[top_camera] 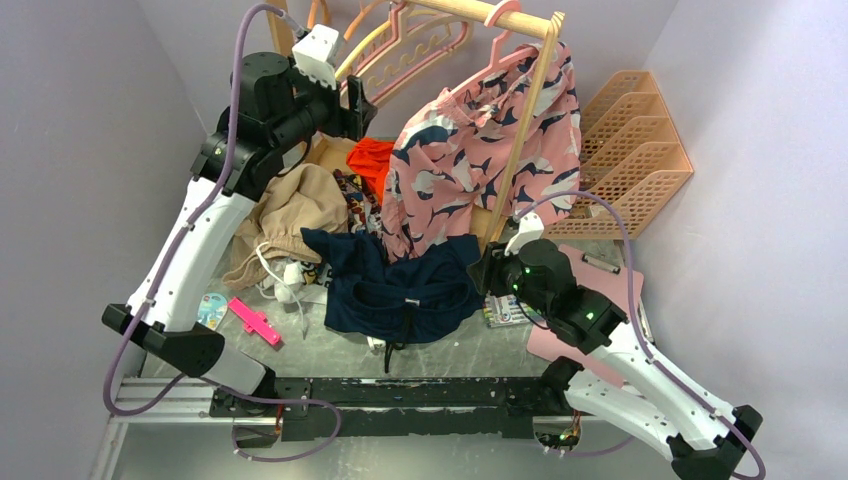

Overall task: Place the shorts on the hanger
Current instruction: Pick up the hanger from the clothesline.

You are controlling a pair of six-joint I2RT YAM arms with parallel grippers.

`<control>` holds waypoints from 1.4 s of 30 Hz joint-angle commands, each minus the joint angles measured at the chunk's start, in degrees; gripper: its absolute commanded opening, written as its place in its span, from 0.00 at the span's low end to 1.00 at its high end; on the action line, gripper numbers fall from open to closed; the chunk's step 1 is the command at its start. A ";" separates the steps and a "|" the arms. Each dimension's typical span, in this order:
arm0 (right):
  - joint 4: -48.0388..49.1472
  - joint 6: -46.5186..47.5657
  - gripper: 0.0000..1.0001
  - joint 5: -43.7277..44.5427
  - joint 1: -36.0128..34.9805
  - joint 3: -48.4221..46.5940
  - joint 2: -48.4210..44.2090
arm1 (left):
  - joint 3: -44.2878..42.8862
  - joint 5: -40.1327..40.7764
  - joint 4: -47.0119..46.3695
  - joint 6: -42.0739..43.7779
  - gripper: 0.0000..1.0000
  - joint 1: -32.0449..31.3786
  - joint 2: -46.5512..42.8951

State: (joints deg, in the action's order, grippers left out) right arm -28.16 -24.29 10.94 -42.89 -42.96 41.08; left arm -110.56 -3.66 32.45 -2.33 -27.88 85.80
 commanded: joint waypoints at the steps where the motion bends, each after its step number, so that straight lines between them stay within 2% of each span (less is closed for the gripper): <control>1: 0.33 0.96 0.47 0.02 0.23 -1.24 0.22 | 0.21 -1.35 0.05 0.39 0.79 0.66 0.68; 8: 0.56 0.98 0.47 -0.12 0.23 -1.25 0.24 | -0.73 -6.66 0.19 0.13 0.78 0.68 1.66; 19: 0.39 1.01 0.47 0.02 0.24 -1.25 0.07 | -0.79 -8.55 0.32 -0.39 0.77 0.64 1.98; 24: 0.33 0.79 0.47 0.00 0.25 -1.16 -0.14 | -0.74 -6.59 -0.30 -0.49 0.75 0.63 1.04; 33: 0.76 0.70 0.47 -0.29 0.25 -1.25 0.40 | -0.71 -4.22 -2.96 -0.89 0.81 0.63 -3.61; 42: 1.10 0.62 0.47 -0.57 0.19 -1.07 0.52 | -0.71 -1.07 -0.27 -0.64 0.81 0.71 -2.17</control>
State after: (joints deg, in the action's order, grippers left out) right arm -28.12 -23.94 10.72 -42.92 -43.07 41.78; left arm -110.72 -6.92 31.81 -2.79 -27.62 82.78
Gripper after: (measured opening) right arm 0.469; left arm 0.809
